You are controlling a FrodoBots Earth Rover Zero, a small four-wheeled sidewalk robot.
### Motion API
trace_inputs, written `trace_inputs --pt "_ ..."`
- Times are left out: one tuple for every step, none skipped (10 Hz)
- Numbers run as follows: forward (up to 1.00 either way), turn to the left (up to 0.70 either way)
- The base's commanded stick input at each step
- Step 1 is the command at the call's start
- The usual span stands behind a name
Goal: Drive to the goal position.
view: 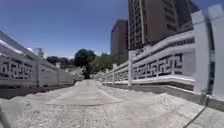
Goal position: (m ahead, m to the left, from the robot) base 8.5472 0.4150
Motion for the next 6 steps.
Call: trace_inputs --pt "0.00 0.45" --pt "0.00 0.45" --pt "0.00 0.45" --pt "0.00 0.45" --pt "0.00 0.45" --pt "0.00 0.45"
